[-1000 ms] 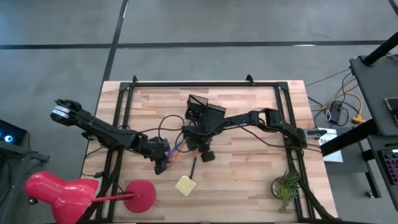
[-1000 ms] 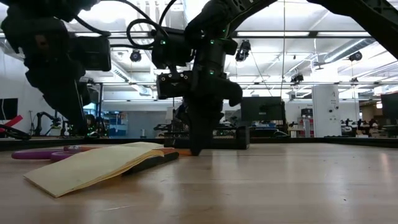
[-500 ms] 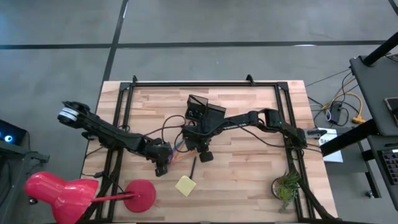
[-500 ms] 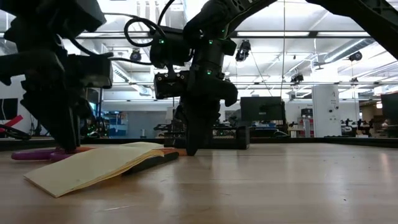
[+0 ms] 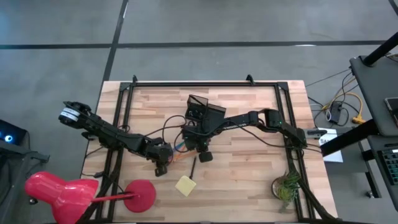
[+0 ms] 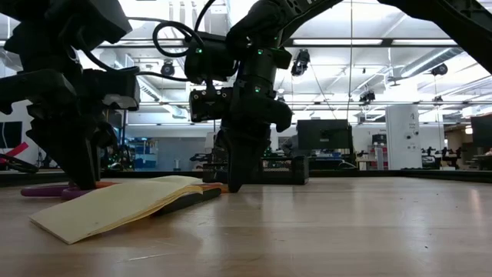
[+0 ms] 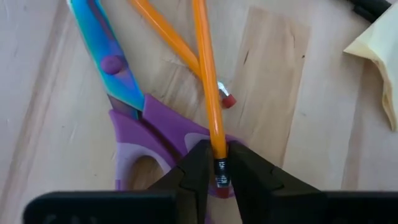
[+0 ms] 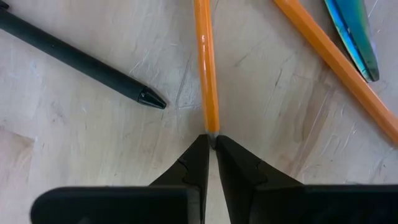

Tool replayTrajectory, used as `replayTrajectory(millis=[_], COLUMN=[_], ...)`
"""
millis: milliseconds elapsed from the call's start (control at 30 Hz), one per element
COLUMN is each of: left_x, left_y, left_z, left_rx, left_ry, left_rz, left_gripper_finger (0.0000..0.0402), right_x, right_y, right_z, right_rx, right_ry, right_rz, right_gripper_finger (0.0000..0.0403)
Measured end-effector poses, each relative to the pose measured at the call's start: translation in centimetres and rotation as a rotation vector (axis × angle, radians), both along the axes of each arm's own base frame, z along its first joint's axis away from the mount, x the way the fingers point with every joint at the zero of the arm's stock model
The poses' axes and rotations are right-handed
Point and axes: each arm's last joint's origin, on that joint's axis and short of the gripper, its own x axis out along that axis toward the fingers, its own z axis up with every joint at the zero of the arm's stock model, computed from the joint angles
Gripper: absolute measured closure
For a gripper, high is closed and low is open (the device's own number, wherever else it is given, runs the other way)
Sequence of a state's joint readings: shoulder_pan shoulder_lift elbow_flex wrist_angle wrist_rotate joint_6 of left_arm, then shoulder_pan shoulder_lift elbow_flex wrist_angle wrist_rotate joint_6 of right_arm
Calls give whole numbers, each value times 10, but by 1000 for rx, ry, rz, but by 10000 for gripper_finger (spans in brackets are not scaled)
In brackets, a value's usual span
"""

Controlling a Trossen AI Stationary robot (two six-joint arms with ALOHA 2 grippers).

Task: Pick and place office supplies into organizer
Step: Put the right orange pencil into the black desk organizer

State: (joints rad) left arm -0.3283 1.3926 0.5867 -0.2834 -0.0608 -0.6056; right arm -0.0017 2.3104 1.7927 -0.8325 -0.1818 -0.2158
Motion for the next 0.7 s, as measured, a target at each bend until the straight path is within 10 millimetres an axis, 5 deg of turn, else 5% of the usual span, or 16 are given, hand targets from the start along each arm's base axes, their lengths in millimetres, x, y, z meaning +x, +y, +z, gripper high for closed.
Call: replayTrajectory(millis=[133, 400, 700], left_x=[0, -6, -20], left_y=[0, 2, 12], left_z=[0, 8, 70], left_rx=[15, 32, 240], left_ry=[3, 15, -8], left_rz=[-23, -45, -79], left_gripper_finger=[389, 394, 395], right_x=[0, -3, -15], right_y=[0, 0, -4], right_z=[2, 24, 76], right_rx=[0, 3, -101], right_ry=[-6, -47, -142], right_rz=[0, -16, -139], right_gripper_finger=[376, 376, 376])
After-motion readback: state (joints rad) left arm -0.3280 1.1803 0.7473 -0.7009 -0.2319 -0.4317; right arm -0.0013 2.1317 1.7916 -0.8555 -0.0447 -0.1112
